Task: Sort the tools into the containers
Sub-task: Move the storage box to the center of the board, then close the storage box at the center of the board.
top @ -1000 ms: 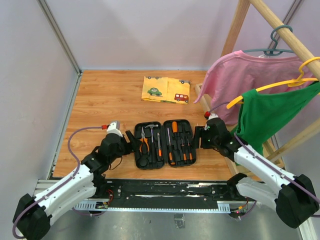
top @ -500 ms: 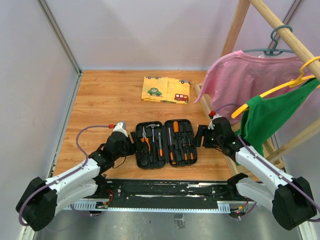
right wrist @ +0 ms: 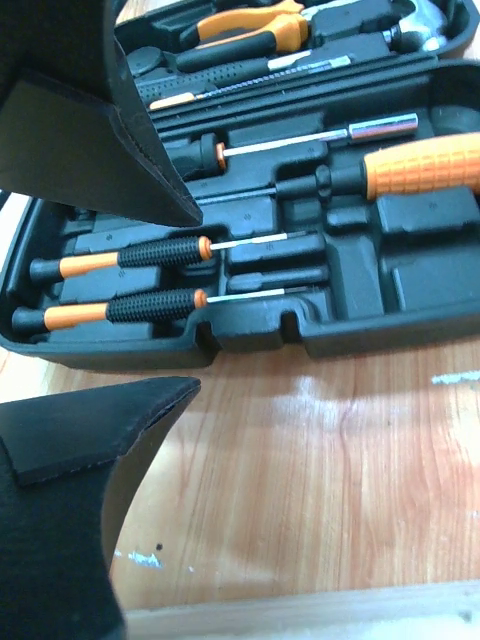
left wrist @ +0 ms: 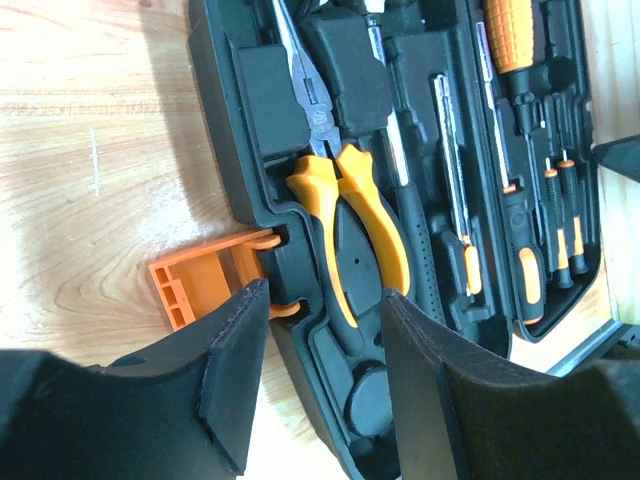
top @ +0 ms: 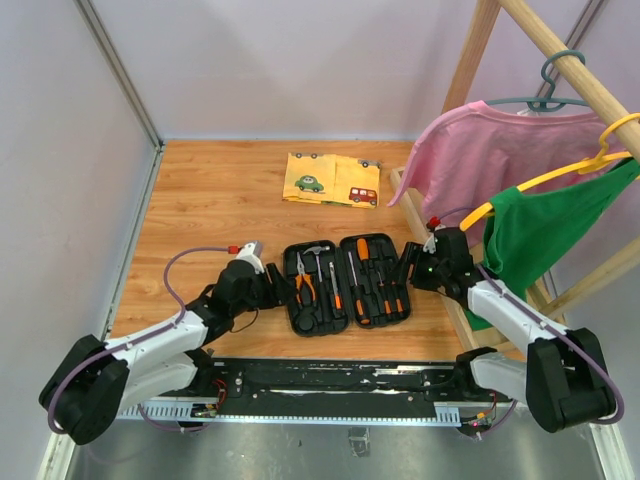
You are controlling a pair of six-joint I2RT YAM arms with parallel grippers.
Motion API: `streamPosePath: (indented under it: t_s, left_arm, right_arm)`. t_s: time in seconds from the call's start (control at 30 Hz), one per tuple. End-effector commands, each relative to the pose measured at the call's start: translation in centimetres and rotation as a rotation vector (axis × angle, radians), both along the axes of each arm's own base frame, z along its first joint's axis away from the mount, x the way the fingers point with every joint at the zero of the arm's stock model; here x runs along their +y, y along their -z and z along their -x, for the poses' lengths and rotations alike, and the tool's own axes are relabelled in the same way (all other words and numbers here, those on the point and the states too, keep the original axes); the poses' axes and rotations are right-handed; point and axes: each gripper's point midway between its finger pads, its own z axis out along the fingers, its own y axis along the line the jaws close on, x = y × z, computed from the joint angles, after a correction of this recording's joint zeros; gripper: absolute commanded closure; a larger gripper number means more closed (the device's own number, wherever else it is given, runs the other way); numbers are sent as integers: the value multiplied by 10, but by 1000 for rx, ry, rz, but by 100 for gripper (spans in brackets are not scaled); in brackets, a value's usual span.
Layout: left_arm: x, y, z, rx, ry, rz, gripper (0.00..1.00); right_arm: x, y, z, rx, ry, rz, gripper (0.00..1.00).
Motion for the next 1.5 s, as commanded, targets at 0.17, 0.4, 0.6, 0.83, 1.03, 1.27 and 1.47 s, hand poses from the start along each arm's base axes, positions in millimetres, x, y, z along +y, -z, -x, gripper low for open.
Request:
streamPosePath:
  t_s: [0.17,0.4,0.6,0.83,1.03,1.27,1.47]
  left_arm:
    - [13,-9,-2,-47,-77,15,47]
    - [21,4,-1,-18,-119,1,54]
    - [22,9,-2,-5,-124,-18,66]
    - [25,6,-4,-12,-146,-22,77]
    - [32,9,-7,-6,-185,-46,86]
    - [33,5,-9,-21,-198,-46,87]
    - [35,2,-12,-33,-209,-55,85]
  right_arm:
    - [-3,-2,-21,-49,-44,-39,37]
    - [7,0,-24,-37,-87,-97,39]
    - [7,4,-22,-24,-93,-98,41]
    - [6,5,-20,-23,-95,-96,42]
    - [4,7,-19,-19,-93,-90,42]
    - [3,8,-18,-17,-99,-83,42]
    - [3,9,-18,-11,-101,-82,42]
